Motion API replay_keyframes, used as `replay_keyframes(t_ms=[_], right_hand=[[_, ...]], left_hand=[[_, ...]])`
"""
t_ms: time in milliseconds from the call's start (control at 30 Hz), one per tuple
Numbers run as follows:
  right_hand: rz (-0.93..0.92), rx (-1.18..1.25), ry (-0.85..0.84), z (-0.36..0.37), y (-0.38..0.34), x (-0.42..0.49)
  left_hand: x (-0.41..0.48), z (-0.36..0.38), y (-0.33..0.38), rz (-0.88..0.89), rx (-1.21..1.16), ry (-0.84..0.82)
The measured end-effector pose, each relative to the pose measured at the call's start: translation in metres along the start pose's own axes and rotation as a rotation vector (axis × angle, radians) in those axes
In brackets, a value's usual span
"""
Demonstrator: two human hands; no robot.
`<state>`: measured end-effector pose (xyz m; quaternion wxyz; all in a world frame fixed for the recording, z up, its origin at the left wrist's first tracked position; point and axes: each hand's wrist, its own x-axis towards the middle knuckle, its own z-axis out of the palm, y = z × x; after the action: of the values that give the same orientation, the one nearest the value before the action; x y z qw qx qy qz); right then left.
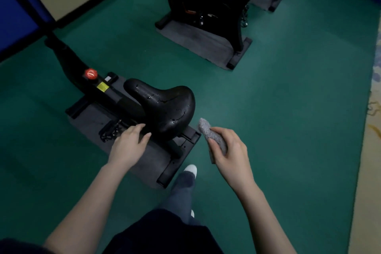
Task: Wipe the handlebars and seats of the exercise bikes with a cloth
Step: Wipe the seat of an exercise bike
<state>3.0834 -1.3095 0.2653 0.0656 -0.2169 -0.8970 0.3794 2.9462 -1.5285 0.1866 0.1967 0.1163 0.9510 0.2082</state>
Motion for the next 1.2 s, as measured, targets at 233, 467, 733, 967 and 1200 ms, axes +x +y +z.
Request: replay_keyframes(t_ms=[233,467,733,967,1200], right_hand=[[-0.122,-0.059,-0.138,0.003,0.008,0.078],[-0.227,-0.077,-0.238,0.014,0.003,0.14],[-0.418,-0.014,-0.45,0.052,-0.032,0.199],[-0.772,-0.004,-0.648,0.098,-0.074,0.246],[-1.3,-0.226,-0.831,0.159,-0.102,0.275]], left_hand=[[0.038,0.015,0.001,-0.188,-0.214,0.1],[0.069,0.017,0.009,-0.335,-0.388,0.182],[0.07,0.032,0.021,-0.441,-0.572,0.262],[0.063,0.043,0.034,-0.54,-0.635,0.445],[0.062,0.06,0.054,-0.669,-0.721,0.646]])
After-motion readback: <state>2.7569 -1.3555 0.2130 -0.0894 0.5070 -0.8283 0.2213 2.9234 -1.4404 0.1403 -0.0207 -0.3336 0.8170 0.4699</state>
